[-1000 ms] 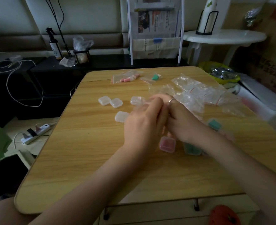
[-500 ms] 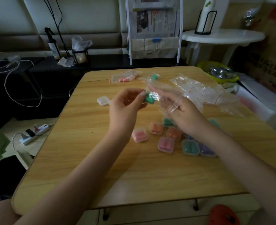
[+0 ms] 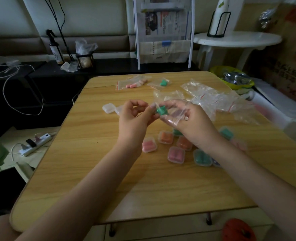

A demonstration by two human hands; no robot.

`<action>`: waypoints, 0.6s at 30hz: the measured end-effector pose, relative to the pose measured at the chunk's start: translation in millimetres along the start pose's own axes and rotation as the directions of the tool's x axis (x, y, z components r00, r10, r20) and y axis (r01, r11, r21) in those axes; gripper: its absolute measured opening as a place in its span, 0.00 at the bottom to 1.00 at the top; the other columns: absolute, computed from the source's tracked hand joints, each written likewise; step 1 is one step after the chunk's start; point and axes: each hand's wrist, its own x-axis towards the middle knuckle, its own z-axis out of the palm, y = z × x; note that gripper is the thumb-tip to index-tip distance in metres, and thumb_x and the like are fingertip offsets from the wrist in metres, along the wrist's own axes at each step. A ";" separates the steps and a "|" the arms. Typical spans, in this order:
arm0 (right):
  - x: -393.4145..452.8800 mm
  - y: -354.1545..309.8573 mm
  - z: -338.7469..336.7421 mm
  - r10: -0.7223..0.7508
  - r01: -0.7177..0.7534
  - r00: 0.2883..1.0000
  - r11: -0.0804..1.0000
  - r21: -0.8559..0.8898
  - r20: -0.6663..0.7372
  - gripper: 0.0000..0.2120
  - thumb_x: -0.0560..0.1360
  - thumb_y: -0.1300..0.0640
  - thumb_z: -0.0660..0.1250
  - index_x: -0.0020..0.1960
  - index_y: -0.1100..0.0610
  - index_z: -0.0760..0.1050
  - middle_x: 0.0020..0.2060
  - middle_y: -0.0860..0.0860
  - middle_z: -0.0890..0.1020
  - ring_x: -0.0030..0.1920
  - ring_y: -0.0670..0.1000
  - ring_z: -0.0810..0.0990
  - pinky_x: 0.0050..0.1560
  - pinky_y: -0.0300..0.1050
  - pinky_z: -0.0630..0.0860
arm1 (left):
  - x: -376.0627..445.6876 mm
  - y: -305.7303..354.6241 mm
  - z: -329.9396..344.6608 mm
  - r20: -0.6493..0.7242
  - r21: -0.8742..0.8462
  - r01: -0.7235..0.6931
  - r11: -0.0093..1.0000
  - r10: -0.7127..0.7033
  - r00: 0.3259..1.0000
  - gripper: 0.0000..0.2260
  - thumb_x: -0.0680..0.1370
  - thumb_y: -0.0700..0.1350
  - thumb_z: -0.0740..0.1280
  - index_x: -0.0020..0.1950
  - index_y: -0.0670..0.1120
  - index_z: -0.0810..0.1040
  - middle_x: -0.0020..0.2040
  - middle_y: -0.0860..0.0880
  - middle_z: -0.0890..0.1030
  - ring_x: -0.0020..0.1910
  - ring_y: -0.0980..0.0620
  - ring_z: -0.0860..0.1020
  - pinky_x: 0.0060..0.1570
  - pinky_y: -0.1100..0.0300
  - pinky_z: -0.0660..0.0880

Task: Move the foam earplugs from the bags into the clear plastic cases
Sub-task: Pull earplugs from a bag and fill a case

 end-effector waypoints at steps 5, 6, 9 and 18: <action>0.4 4.7 -2.1 0.045 -0.045 0.999 0.998 0.054 0.003 0.09 0.73 0.60 0.71 0.49 0.48 0.77 0.45 0.43 0.82 0.44 0.37 0.80 0.45 0.28 0.73 | 2.9 1.8 -0.1 0.051 -0.166 0.062 0.984 -0.055 0.997 0.10 0.74 0.33 0.67 0.41 0.44 0.69 0.38 0.45 0.78 0.35 0.53 0.80 0.39 0.65 0.78; 0.9 5.5 -2.8 0.044 -0.044 0.999 0.998 0.035 0.000 0.09 0.73 0.60 0.71 0.48 0.47 0.77 0.45 0.44 0.82 0.45 0.39 0.80 0.47 0.30 0.73 | 3.4 1.4 -0.9 0.046 -0.162 0.061 0.985 -0.054 0.997 0.10 0.74 0.32 0.67 0.41 0.44 0.68 0.38 0.45 0.78 0.35 0.53 0.80 0.39 0.65 0.78; 1.3 3.9 -4.2 0.050 -0.050 0.999 0.999 -0.005 -0.008 0.06 0.73 0.57 0.71 0.47 0.46 0.77 0.43 0.44 0.82 0.42 0.39 0.79 0.43 0.31 0.74 | 5.8 0.3 -4.7 -0.012 -0.115 0.051 0.992 -0.053 0.999 0.10 0.75 0.32 0.66 0.41 0.44 0.68 0.38 0.45 0.78 0.36 0.52 0.80 0.41 0.64 0.78; 2.6 5.4 -2.6 0.045 -0.049 0.998 0.991 -0.124 -0.031 0.09 0.71 0.56 0.73 0.46 0.43 0.77 0.57 0.40 0.74 0.55 0.35 0.72 0.51 0.20 0.64 | 9.6 0.3 -10.2 -0.118 0.099 -0.041 0.994 0.053 0.992 0.12 0.75 0.32 0.67 0.40 0.45 0.67 0.37 0.45 0.76 0.36 0.52 0.78 0.45 0.61 0.79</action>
